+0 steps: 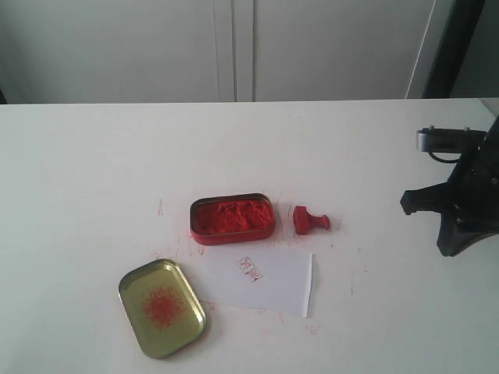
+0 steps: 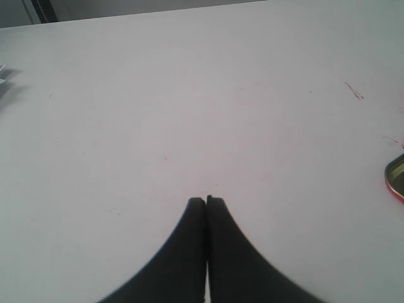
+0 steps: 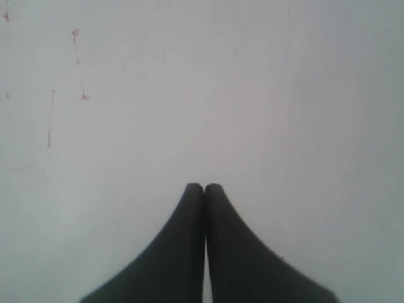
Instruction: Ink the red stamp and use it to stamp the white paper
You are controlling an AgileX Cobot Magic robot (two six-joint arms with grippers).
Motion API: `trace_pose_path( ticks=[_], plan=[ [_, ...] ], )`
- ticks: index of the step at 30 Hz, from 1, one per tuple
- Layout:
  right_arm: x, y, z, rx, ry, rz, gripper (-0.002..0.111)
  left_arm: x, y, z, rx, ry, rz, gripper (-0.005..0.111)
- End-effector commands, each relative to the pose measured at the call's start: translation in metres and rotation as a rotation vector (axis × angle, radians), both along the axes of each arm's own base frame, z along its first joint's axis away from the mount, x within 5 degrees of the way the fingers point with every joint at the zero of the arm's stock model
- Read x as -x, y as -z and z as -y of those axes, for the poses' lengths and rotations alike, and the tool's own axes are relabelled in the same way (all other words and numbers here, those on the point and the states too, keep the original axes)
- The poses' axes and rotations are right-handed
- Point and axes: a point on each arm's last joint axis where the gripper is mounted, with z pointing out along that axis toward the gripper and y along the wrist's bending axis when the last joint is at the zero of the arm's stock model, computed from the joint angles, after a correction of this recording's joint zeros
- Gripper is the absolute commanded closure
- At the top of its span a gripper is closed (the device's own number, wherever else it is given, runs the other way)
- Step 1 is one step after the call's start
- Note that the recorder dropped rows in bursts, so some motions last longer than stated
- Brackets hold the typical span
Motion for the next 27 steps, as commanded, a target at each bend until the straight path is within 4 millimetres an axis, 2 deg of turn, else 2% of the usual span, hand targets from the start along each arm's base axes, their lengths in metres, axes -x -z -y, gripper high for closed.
trace_pose_path(
  ticks=[1, 7, 14, 20, 27],
  plan=[
    [0.005, -0.005, 0.006, 0.041, 0.039, -0.014, 0.108, 0.000, 0.001, 0.000, 0.009, 0.002, -0.001, 0.107],
    [0.010, -0.022, 0.018, 0.167, 0.138, 0.041, 0.108, 0.000, 0.001, 0.000, 0.009, 0.002, -0.001, 0.107],
    [0.021, -0.047, 0.018, 0.166, 0.150, 0.119, 0.108, 0.000, 0.001, 0.000, 0.009, 0.002, -0.001, 0.107],
    [0.038, -0.057, 0.018, 0.157, 0.154, 0.192, 0.108, 0.000, 0.001, 0.000, 0.009, 0.002, -0.001, 0.107],
    [0.060, -0.079, 0.018, 0.147, 0.153, 0.311, 0.108, 0.000, 0.001, 0.000, 0.009, 0.002, -0.001, 0.107]
  ],
)
